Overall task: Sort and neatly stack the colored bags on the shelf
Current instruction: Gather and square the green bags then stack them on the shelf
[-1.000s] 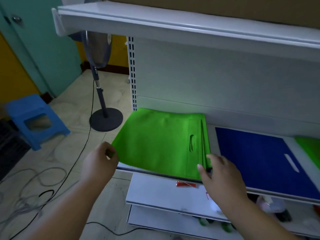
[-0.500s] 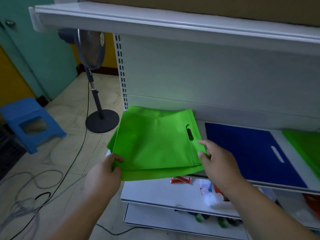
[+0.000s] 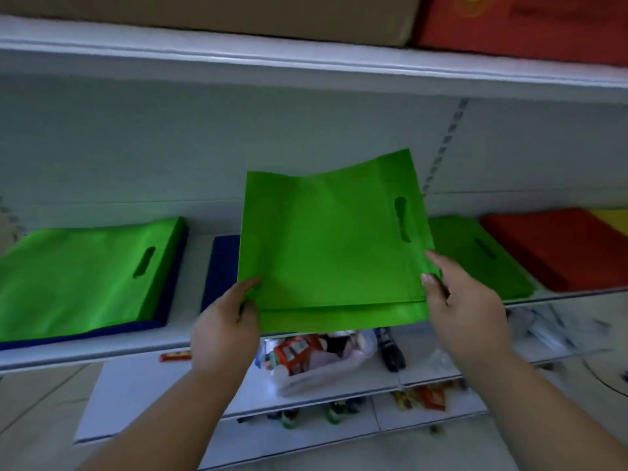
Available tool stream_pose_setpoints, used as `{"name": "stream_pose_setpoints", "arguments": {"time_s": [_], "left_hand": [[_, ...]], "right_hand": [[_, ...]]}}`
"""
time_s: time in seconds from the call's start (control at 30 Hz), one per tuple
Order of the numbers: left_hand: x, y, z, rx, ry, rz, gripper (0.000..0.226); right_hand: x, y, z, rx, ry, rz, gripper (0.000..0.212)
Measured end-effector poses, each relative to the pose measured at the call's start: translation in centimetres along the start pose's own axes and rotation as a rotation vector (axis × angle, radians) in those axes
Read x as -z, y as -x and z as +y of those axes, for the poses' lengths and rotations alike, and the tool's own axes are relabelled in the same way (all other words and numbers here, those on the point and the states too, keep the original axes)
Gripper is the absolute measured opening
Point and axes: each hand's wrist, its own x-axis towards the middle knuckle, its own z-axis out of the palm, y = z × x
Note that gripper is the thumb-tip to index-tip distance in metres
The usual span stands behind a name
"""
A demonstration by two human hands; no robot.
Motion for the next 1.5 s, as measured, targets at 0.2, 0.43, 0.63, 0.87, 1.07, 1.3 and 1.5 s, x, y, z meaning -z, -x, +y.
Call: {"name": "stream_pose_setpoints", "arguments": {"time_s": [0.2,0.43,0.63,0.87,1.07,1.3,1.5], "left_hand": [[-9.6,-1.7,6.2,-0.114,-0.02,-0.109,0.04],[-18.3,-5.2,11.3,-0.208,-0.06,-0.19,0.045],[-22.5,-4.4,13.7,-0.27,-0.221,-0.054,0.036],[-26.3,0.3,14.2,-0.145,-0.518,0.004,0.024],[-28.0,1.7,15.1,-0.104,-0.716,0.009,0.021],[-28.3,1.6,15.0,-0.049,-0.843,-0.086,0.024],[-26.5,3.0,14.2,-0.075,-0.746,0.011,0.019]], "right_hand": [[4.0,-2.7,9.7,-0.127,0.016,0.044,0.042],[6.1,-6.8,17.0,-0.156,0.058,0.066,0.04],[5.7,-10.8,23.2,-0.112,0.057,-0.121,0.043],[5.0,-14.4,28.2,-0.009,0.107,-0.4,0.044],[4.7,-15.3,30.0,0.063,0.203,-0.545,0.033],[4.4,-15.7,29.8,0.153,0.296,-0.555,0.03],[4.9,-16.1,25.6,0.313,0.309,-0.515,0.047]]}}
